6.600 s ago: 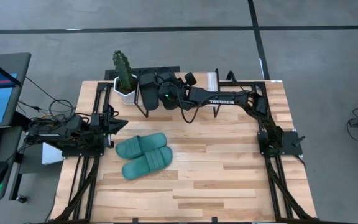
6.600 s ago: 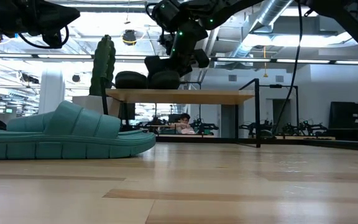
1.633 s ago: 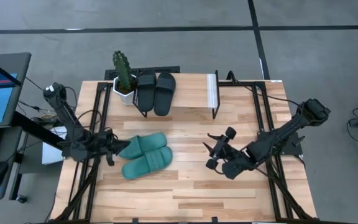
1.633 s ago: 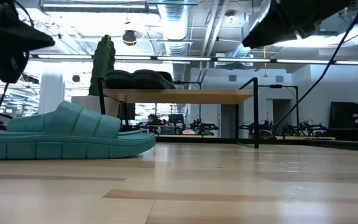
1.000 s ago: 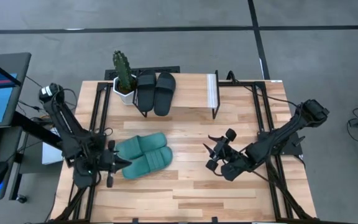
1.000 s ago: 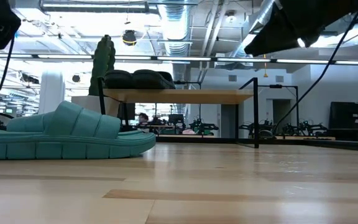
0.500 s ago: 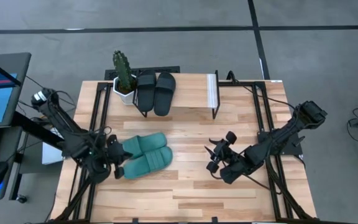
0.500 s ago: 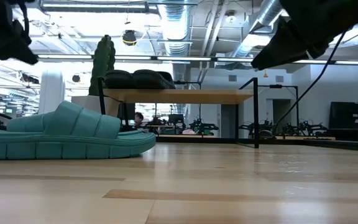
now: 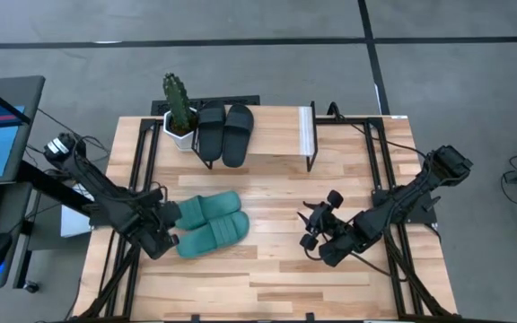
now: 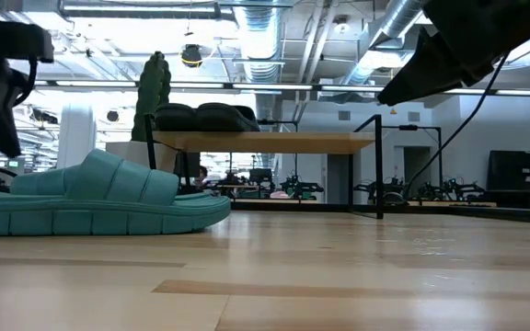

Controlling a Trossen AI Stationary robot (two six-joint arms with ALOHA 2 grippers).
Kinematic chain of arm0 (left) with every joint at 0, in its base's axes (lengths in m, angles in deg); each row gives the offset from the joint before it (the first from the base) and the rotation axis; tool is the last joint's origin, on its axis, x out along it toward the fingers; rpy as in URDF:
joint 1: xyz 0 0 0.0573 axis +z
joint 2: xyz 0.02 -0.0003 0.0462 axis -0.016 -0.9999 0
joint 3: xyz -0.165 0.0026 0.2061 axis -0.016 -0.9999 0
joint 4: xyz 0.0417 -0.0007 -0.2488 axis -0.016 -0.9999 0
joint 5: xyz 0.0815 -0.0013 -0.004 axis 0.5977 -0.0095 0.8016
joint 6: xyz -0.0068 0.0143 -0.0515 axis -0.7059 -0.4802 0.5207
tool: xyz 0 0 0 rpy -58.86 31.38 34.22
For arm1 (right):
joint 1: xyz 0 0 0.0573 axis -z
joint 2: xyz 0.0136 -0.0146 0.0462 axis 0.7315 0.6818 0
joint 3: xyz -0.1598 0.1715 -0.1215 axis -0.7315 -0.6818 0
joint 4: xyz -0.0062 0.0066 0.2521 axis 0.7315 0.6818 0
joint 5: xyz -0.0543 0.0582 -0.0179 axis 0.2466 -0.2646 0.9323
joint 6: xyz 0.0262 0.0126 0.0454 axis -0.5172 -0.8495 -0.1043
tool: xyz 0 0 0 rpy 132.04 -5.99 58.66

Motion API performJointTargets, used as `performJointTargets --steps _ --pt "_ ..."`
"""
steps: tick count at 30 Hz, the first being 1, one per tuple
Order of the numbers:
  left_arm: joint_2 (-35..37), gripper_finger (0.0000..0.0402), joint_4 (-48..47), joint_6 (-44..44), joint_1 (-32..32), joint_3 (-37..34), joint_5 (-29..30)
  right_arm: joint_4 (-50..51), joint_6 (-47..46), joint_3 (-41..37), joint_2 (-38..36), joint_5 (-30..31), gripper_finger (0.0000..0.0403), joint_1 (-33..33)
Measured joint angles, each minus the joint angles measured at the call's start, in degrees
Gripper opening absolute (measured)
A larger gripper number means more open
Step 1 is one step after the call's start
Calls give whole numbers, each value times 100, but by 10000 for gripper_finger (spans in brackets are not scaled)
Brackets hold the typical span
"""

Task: Pick and place slides into the shelf
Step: Put the top green slide on the shelf

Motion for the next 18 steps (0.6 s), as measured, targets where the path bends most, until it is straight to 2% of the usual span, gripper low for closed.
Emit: performJointTargets --steps 10,18 --pt "-880 0 59 -354 7 0 -147 0 -9 0 0 -132 134 0" --pt "-1346 0 226 -1320 5 0 -153 2 31 0 0 -141 134 0"
